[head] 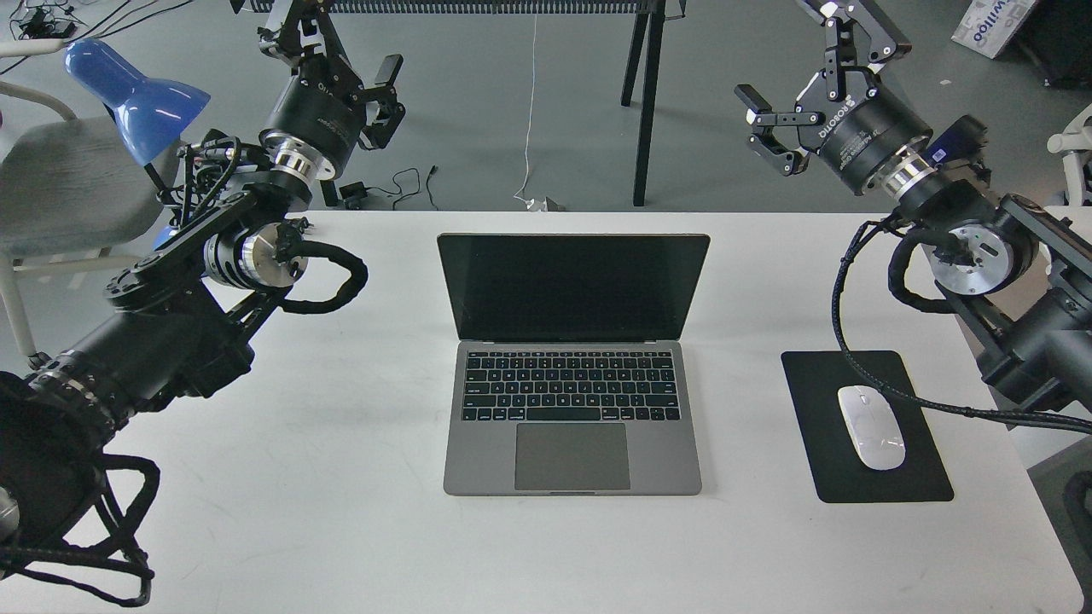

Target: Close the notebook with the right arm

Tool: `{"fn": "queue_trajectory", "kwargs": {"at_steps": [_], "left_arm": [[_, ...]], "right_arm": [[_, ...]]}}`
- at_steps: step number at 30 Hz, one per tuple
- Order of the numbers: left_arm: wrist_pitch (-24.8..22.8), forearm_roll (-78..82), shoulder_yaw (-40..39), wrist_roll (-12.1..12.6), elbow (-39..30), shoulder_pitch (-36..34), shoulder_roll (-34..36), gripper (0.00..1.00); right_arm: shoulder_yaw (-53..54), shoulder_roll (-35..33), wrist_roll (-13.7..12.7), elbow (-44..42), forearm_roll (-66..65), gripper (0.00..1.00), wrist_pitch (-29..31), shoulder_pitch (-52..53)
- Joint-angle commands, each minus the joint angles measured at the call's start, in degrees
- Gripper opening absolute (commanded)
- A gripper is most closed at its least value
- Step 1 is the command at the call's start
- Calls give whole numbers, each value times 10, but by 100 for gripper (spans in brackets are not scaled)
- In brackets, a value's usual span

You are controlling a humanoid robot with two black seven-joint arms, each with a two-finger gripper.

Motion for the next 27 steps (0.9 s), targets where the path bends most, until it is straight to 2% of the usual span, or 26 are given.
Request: {"fn": "queue_trajectory", "kwargs": {"at_steps": [1, 7, 11, 17, 24, 27], "left_arm": [[3, 3, 1, 0, 0, 0, 0, 100], [4, 1, 1, 0, 0, 1, 0, 100], [3, 1, 1, 0, 0, 1, 0, 100], [2, 1, 1, 0, 0, 1, 0, 100], [2, 1, 1, 0, 0, 1, 0, 100], [2, 1, 1, 0, 0, 0, 1, 100]], "right_arm": [[0, 0, 0, 0, 0, 100, 0, 0], [-1, 0, -1, -1, -3, 100, -3, 2], [-15, 3, -6, -7, -8, 100, -40, 17], [-141, 16, -6, -25, -8, 100, -50, 90], [-228, 59, -9, -74, -9, 100, -52, 153], [-289, 66, -18, -86, -9, 100, -57, 183]]}}
